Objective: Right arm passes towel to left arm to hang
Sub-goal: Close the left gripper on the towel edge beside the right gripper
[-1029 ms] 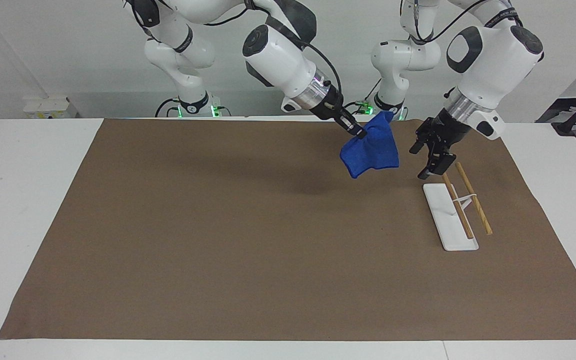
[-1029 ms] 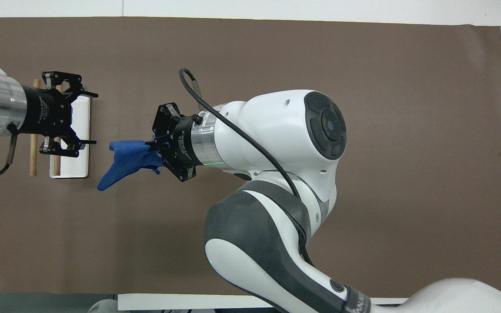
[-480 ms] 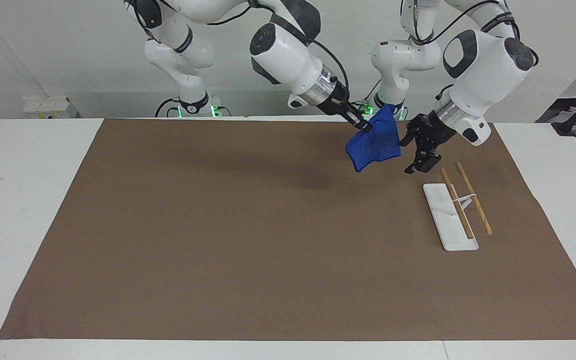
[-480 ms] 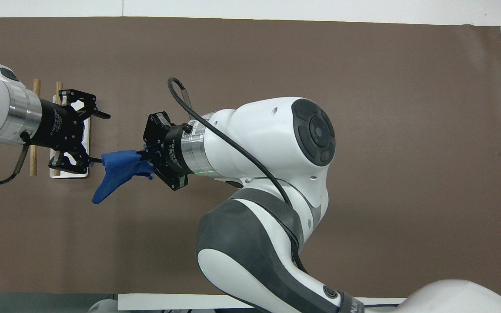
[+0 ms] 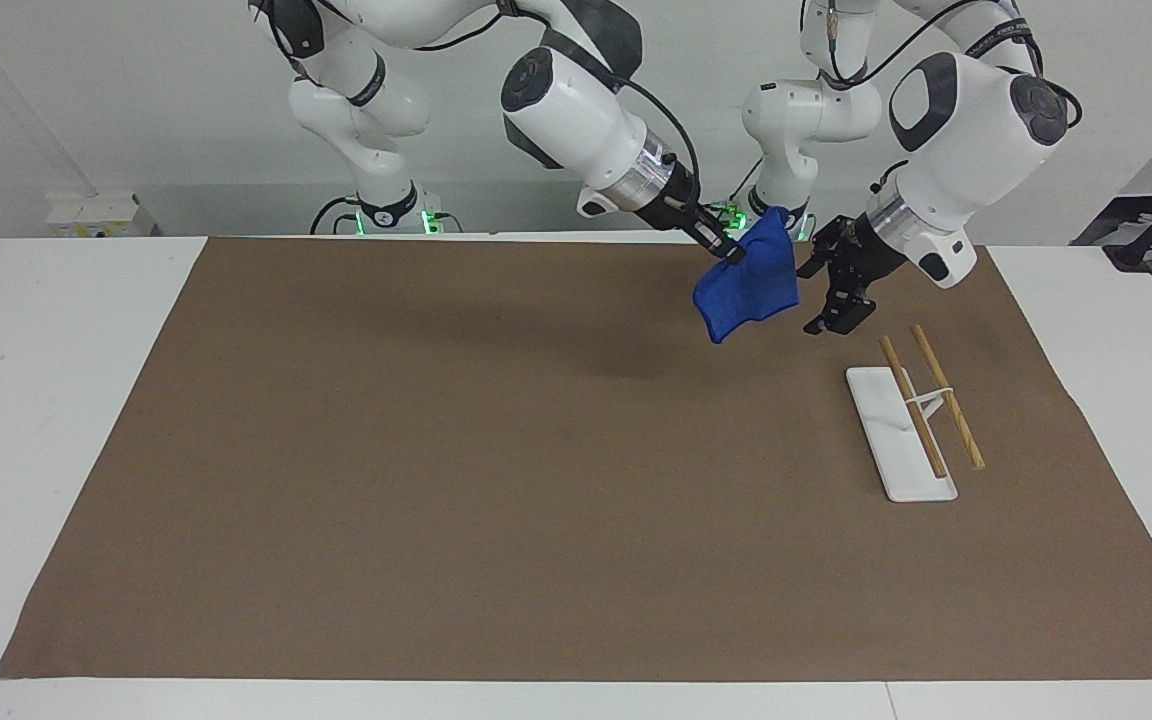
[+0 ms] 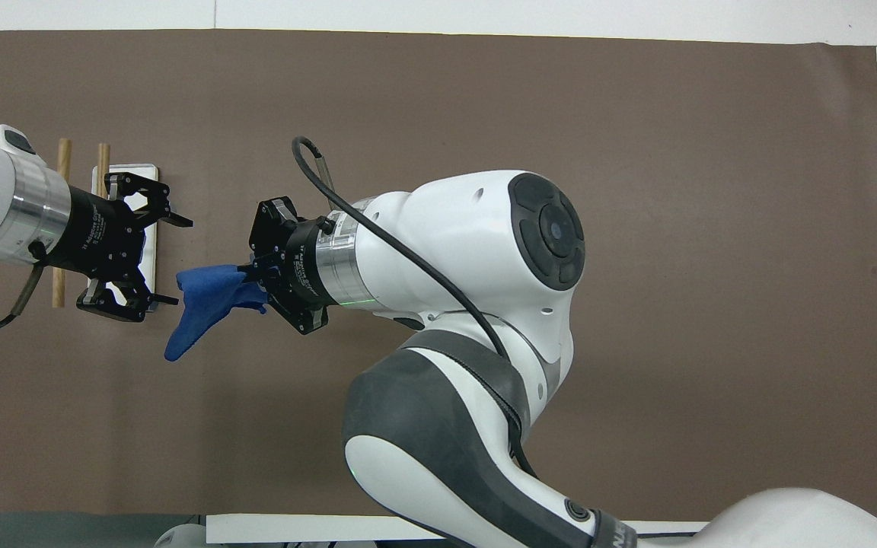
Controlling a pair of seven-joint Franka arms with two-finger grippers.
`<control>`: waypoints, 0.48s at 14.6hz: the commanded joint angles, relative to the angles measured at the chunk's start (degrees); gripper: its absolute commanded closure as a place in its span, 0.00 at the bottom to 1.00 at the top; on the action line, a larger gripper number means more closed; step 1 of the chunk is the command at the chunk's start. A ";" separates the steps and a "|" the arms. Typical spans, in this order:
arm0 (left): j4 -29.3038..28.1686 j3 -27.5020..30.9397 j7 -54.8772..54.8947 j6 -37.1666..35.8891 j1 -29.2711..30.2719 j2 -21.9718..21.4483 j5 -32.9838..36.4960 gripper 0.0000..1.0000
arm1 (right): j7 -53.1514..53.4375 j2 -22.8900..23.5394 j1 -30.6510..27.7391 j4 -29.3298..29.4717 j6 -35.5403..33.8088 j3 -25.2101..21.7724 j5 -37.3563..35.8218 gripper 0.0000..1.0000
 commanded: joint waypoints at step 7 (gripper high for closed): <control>-5.08 0.19 0.44 3.50 -2.82 -3.19 0.26 0.05 | 0.25 1.28 -0.61 1.51 1.21 0.93 0.93 1.00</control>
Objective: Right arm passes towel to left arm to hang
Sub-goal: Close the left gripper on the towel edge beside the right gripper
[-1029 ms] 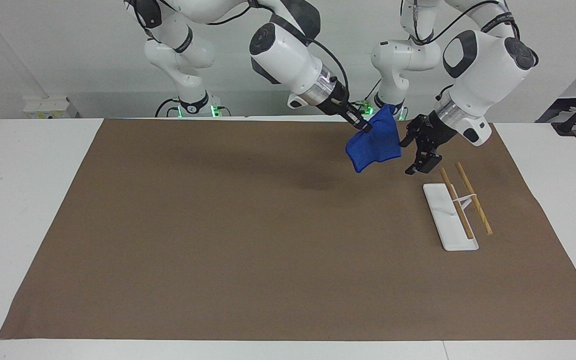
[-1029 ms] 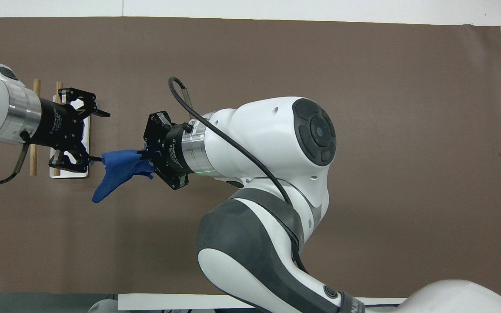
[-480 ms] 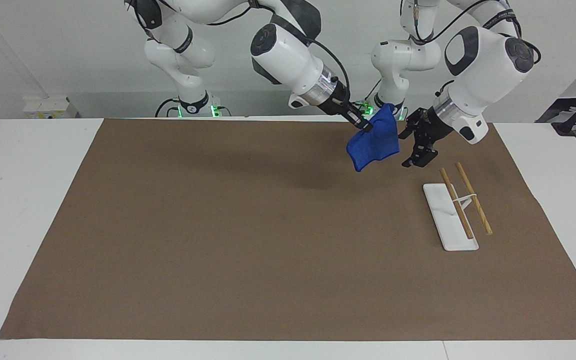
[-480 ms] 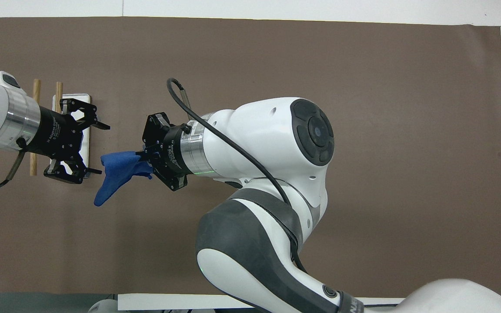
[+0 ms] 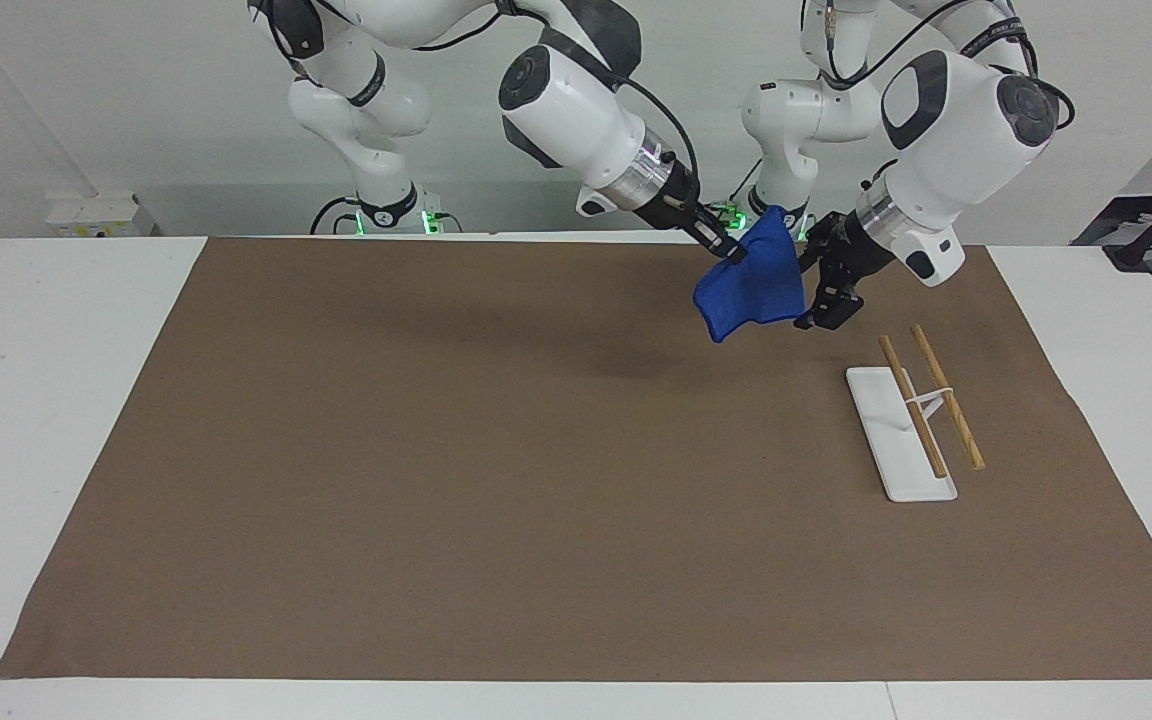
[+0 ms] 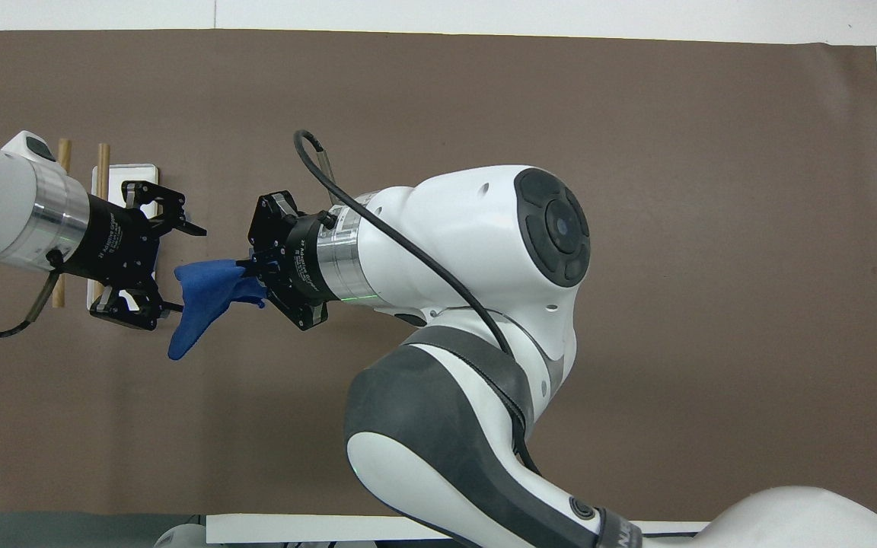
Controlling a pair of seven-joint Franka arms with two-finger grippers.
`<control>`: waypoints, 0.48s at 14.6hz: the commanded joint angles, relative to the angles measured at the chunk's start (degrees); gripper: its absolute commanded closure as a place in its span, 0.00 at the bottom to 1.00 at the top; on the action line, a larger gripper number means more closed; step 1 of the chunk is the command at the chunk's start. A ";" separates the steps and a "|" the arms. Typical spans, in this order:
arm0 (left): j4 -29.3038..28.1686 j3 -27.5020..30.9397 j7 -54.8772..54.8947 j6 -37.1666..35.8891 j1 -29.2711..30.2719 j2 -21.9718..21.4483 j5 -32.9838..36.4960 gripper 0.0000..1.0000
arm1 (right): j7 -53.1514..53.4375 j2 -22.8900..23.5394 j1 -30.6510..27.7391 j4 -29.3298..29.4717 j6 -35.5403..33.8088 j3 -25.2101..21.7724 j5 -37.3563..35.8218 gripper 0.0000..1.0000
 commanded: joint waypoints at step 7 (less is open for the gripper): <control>-4.17 0.23 0.18 3.97 -1.88 -2.75 -1.24 0.51 | 0.17 1.15 -0.56 0.96 1.17 0.75 0.93 1.00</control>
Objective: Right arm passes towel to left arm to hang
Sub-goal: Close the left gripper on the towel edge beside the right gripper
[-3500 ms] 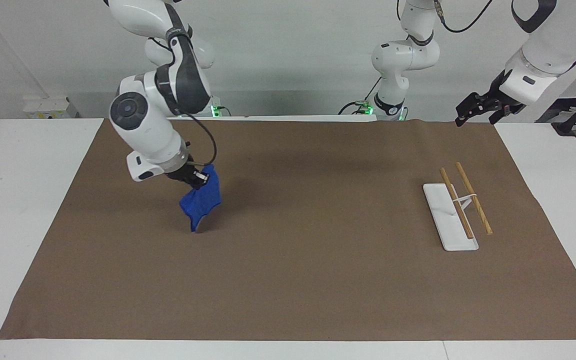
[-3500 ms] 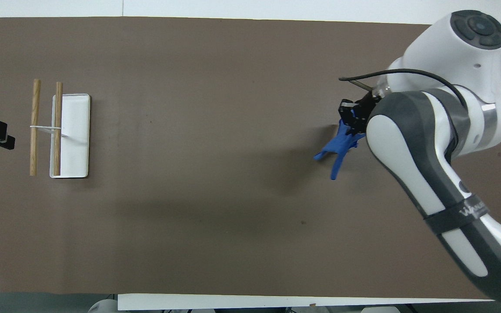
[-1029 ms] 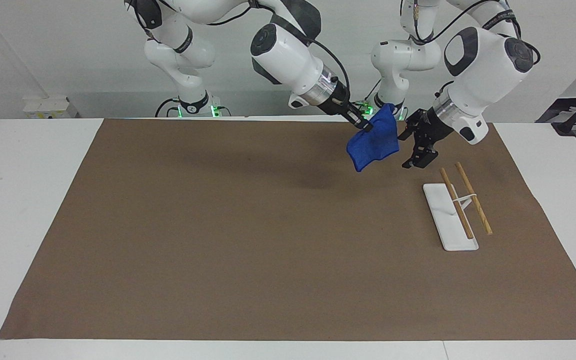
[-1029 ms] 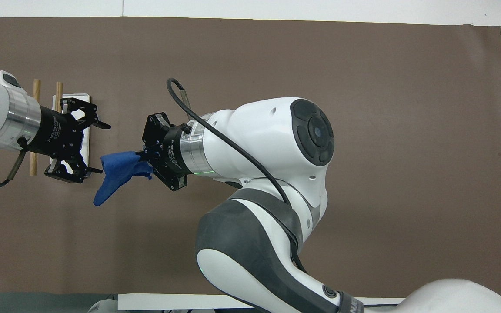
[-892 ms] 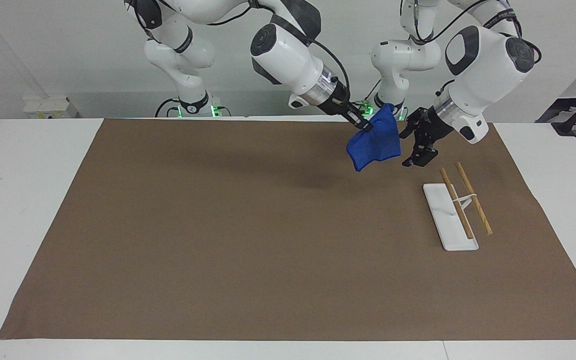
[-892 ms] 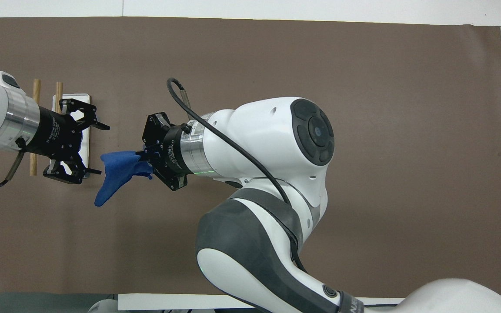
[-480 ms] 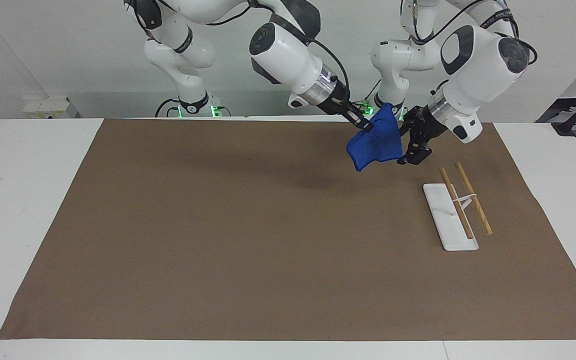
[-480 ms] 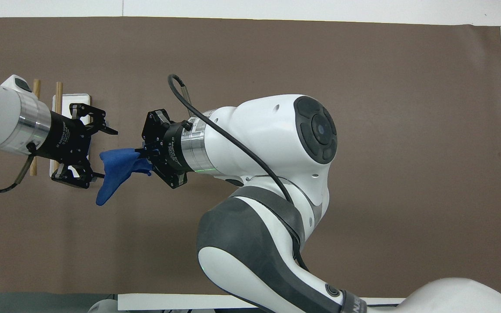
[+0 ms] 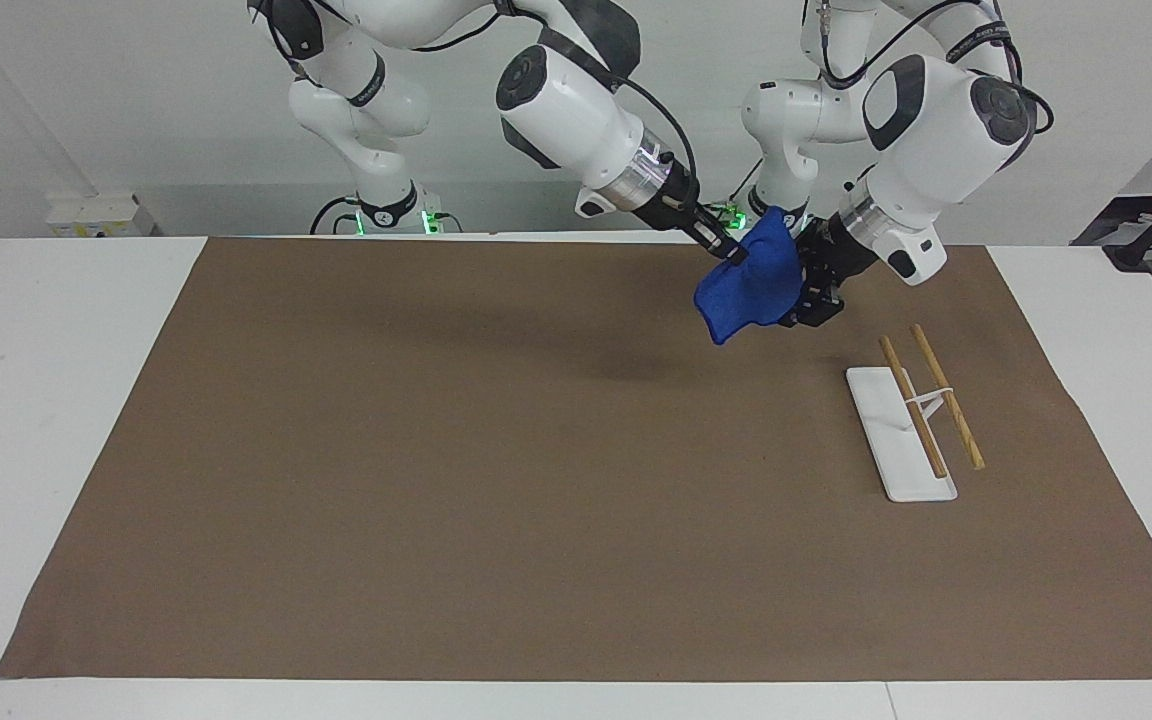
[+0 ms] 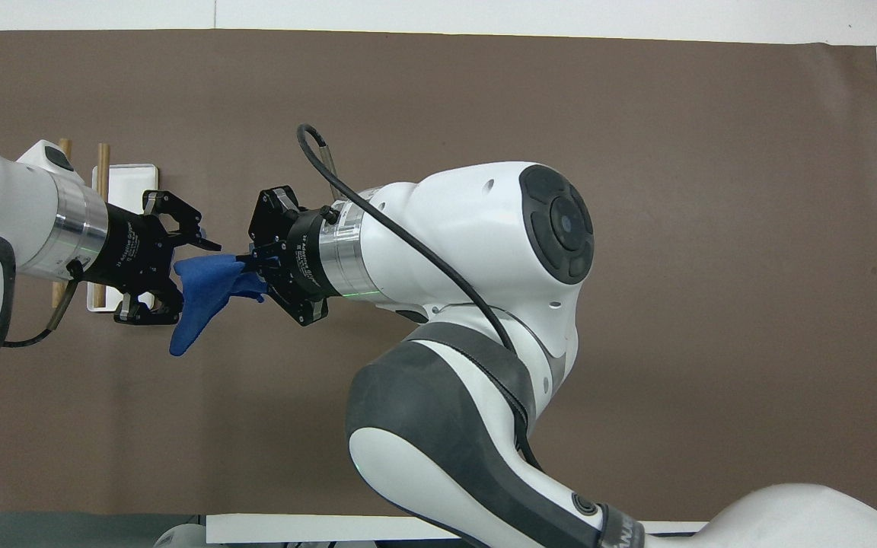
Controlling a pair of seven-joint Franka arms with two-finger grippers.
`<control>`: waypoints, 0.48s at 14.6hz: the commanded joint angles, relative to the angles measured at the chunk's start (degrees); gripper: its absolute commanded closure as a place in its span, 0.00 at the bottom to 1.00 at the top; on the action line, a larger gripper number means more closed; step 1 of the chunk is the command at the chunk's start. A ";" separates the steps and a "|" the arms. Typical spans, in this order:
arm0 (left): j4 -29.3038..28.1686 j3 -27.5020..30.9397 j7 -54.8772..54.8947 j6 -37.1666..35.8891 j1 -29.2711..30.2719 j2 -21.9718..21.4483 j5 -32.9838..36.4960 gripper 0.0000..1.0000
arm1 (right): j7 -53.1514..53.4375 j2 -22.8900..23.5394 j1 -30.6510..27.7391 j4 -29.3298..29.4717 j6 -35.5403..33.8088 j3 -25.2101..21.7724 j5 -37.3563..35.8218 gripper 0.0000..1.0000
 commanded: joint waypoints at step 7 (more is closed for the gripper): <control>-2.14 0.38 0.79 1.37 -0.52 -1.78 -1.35 1.00 | -0.01 0.84 -0.56 0.63 0.80 0.86 0.84 1.00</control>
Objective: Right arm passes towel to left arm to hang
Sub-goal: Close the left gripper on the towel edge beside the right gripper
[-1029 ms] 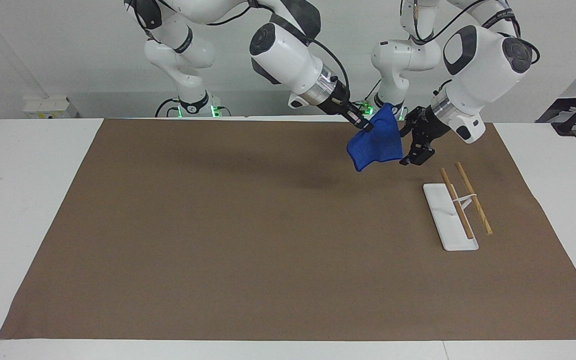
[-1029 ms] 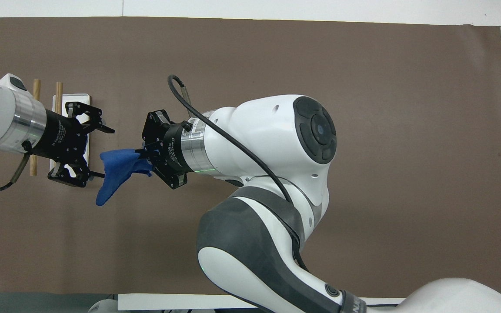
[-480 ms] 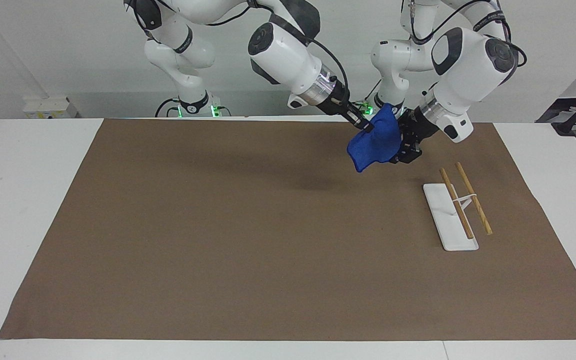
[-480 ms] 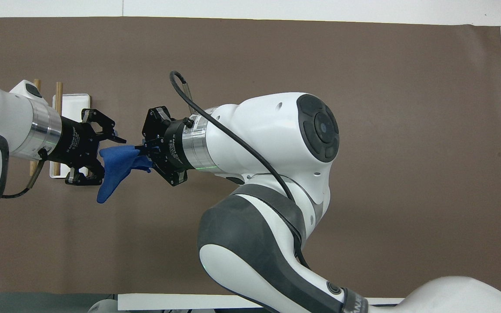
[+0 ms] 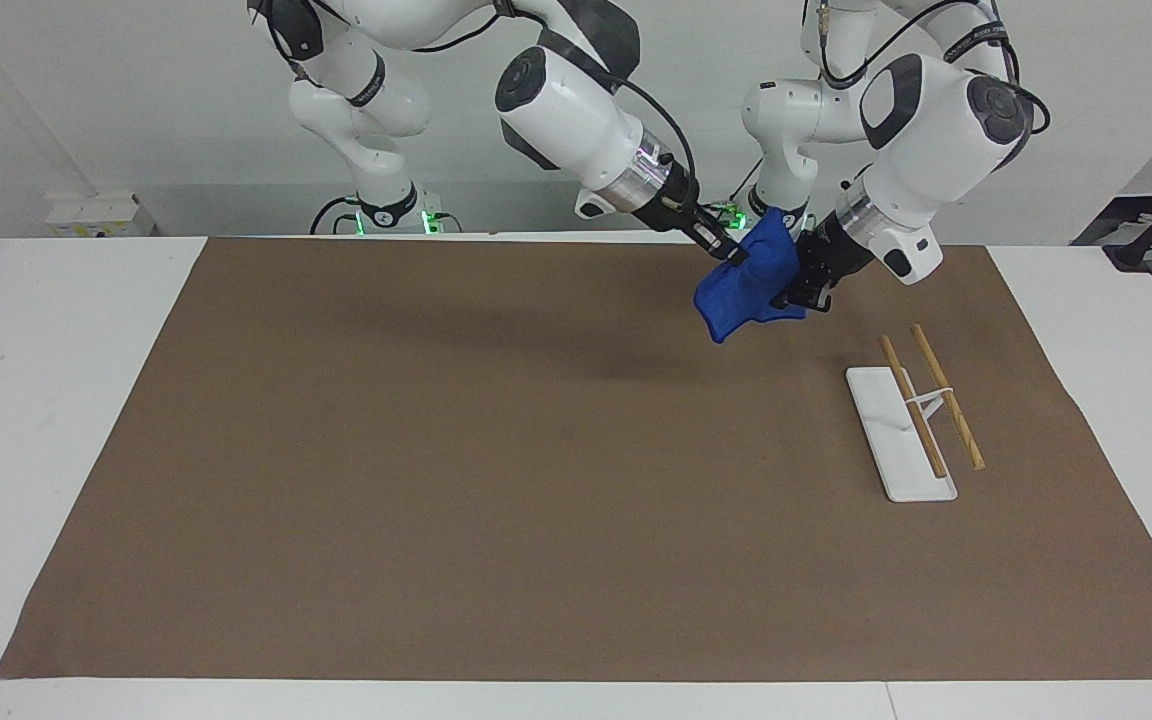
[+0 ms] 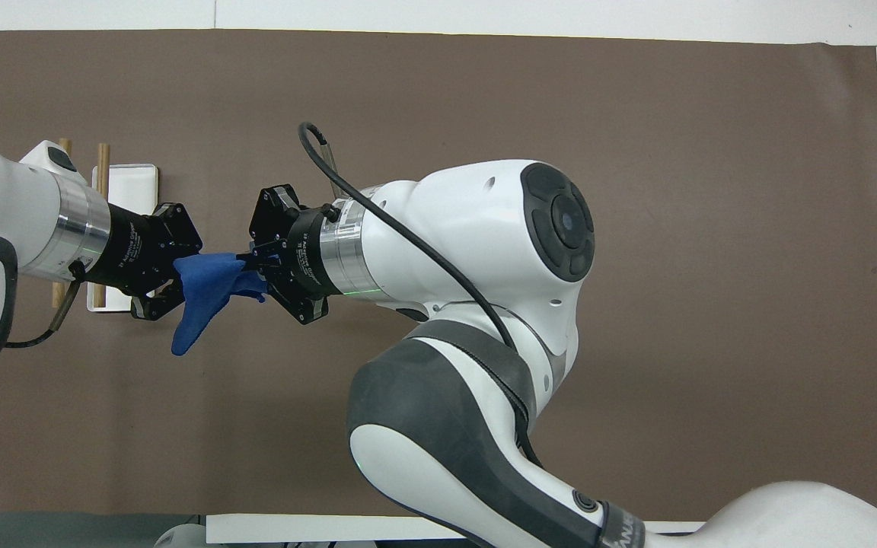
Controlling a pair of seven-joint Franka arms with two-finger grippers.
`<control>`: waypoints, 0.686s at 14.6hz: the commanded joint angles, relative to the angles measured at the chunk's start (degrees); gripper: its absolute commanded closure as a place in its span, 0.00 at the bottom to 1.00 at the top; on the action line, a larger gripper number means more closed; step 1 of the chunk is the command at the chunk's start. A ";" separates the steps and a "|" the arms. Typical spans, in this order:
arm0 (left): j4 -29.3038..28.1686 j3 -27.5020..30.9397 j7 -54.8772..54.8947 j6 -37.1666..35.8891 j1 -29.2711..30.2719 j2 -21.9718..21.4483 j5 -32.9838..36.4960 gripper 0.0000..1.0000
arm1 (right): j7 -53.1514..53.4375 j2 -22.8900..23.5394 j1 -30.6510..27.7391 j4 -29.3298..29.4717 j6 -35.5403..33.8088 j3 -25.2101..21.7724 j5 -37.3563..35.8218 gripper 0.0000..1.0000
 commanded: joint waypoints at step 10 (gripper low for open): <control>-1.94 0.53 0.85 1.76 -0.57 -1.74 -0.97 1.00 | -0.01 0.55 -0.82 0.50 0.78 0.86 0.84 1.00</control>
